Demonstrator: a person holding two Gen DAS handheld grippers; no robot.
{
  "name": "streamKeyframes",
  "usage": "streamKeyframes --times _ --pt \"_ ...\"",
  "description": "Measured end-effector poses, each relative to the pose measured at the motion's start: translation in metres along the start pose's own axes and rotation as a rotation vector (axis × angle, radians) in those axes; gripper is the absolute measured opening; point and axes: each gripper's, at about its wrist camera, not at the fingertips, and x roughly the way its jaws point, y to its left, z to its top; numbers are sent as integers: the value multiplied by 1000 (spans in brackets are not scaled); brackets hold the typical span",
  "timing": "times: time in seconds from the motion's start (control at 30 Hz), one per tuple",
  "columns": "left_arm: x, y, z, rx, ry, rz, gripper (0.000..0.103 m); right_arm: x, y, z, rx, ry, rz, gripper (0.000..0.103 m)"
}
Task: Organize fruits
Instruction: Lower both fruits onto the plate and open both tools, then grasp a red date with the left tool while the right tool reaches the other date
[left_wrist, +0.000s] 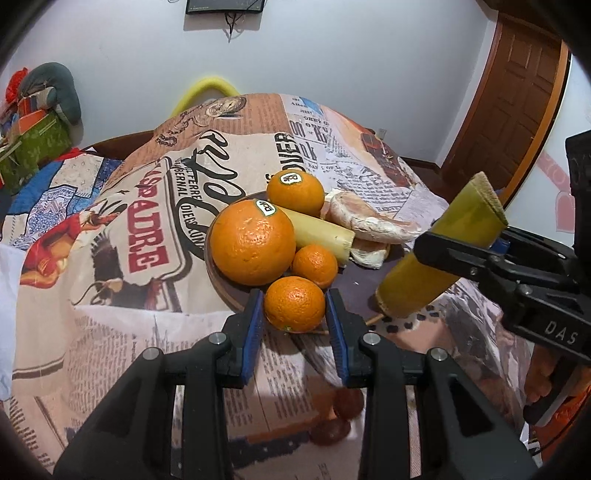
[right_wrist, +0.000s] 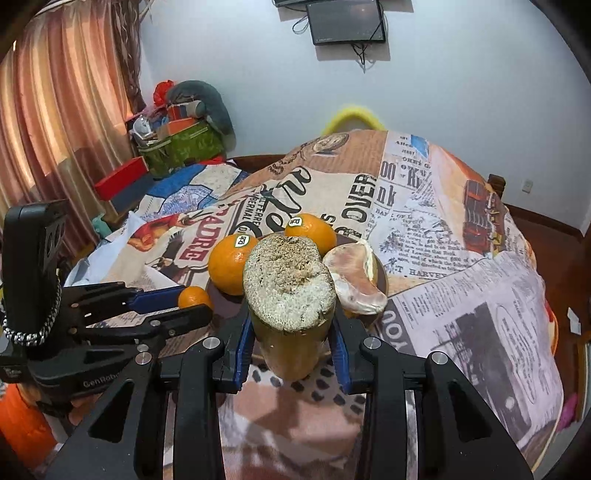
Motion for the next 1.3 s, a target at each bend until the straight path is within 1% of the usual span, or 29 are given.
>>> streamKeyframes --times 0.37,0.57,0.67,0.73,0.8,1.0,1.3 --pt "21 1 5 6 16 -4 34 26 -2 7 0 1 11 33" --pt "25 1 3 5 40 -4 34 33 -1 7 -11 18 -4 35" --pt "23 3 2 -12 43 -12 40 32 -3 7 -4 23 0 35" --pt "19 3 2 -13 32 -8 46 30 -3 5 2 27 3 35" --pt "13 2 3 -11 18 1 48 28 -4 4 2 35 3 35" --pt "-8 -6 2 28 -7 34 48 12 -4 -1 -2 29 -4 35" --pt "-41 -11 -7 41 -28 47 48 -9 4 -12 -16 34 -15 35"
